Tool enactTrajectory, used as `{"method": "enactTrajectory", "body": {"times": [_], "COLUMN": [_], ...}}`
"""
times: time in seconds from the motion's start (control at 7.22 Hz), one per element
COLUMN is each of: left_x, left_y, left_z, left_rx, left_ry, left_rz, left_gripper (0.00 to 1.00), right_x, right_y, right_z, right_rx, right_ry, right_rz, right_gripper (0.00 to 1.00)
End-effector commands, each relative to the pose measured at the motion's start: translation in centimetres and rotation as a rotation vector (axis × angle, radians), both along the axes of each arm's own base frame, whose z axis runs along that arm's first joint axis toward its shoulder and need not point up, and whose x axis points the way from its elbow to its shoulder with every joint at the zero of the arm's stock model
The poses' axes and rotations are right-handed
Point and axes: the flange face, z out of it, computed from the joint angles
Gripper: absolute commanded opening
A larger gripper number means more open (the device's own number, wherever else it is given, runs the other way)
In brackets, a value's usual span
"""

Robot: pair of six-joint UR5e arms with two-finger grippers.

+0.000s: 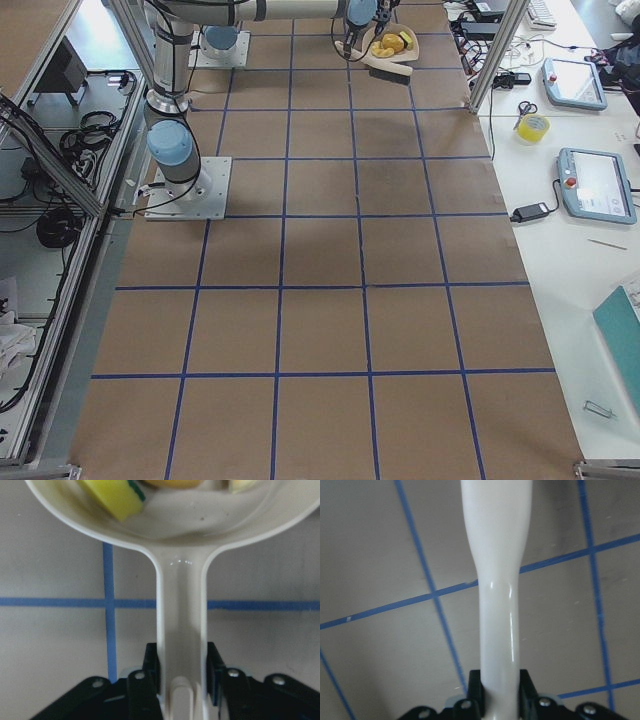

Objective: Sweep and dump trash into bin
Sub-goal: 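Carry the loaded dustpan over the black bin while the right gripper withdraws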

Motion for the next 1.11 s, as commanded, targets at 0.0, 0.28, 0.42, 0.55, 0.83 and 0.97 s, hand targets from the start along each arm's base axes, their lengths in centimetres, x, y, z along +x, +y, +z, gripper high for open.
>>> {"method": "enactTrajectory", "body": {"times": [0.0, 0.28, 0.42, 0.55, 0.83, 0.97], "left_x": [7.8, 11.3, 13.2, 15.9, 20.9, 23.8], "left_y": [1.5, 3.4, 4.3, 5.5, 7.7, 8.9], "left_z": [6.2, 10.1, 10.9, 11.1, 13.2, 14.2], "left_rx": [0.040, 0.091, 0.079, 0.072, 0.049, 0.048], "left_ry": [0.004, 0.001, -0.013, -0.022, -0.092, -0.123], "left_rz": [-0.094, -0.083, -0.113, -0.137, -0.233, -0.207], "left_gripper": [0.00, 0.00, 0.00, 0.00, 0.00, 0.00], "right_x": [-11.3, -19.8, -23.4, -26.7, -29.6, -29.9], "right_y": [0.1, -1.1, -2.0, -3.3, -5.1, -5.5], "right_z": [-0.8, -2.7, -4.8, -6.7, -10.3, -12.5], "right_rx": [0.001, 0.025, 0.034, -0.009, -0.022, 0.000], "right_ry": [0.038, 0.010, -0.013, 0.003, 0.040, 0.029], "right_rz": [0.065, 0.115, 0.171, 0.207, 0.251, 0.247], "right_gripper": [0.00, 0.00, 0.00, 0.00, 0.00, 0.00]}}
